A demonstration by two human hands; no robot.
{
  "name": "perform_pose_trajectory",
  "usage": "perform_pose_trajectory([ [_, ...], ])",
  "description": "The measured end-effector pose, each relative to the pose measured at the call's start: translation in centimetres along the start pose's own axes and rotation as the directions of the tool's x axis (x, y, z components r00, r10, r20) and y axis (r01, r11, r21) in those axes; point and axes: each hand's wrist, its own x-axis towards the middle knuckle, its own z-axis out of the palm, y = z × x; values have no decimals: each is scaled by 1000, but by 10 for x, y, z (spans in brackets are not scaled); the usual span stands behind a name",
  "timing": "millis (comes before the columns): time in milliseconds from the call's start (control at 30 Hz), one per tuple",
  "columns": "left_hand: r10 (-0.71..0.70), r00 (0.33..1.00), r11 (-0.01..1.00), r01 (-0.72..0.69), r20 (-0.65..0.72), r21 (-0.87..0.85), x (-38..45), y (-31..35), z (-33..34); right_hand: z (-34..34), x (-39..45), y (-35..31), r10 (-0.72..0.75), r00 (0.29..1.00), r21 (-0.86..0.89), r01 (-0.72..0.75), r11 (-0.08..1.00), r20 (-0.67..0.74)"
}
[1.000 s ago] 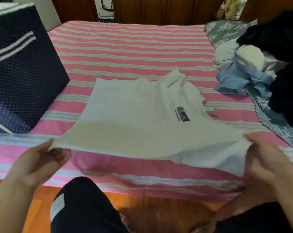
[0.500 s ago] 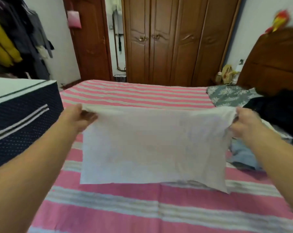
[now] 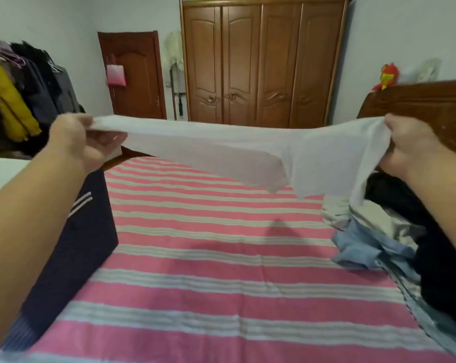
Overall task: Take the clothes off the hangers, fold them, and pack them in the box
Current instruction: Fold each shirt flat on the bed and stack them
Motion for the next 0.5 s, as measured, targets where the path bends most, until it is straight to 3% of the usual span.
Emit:
perform_pose_trajectory([
  [33, -35, 999, 999, 35, -6, 15, -13, -12, -20, -13, -18, 9, 78, 995, -92, -84, 992, -68],
  [167, -195, 974, 974, 206, -114, 99, -63, -89, -131, -95, -78, 104, 224, 969, -88, -233, 968, -101],
  [333, -443, 821, 818, 535, -360, 212, -131, -208, -267, -196, -165, 235, 519, 824, -153, -556, 817, -228],
  [400, -462, 784, 767, 588, -415, 256, -153, -239, -295, -212, -191, 259, 548, 791, -165, -599, 784, -271],
  [500, -436, 813, 774, 557, -385, 300, -166, -259, -308, -224, -218, 276, 527, 795, -261, -600, 756, -300],
])
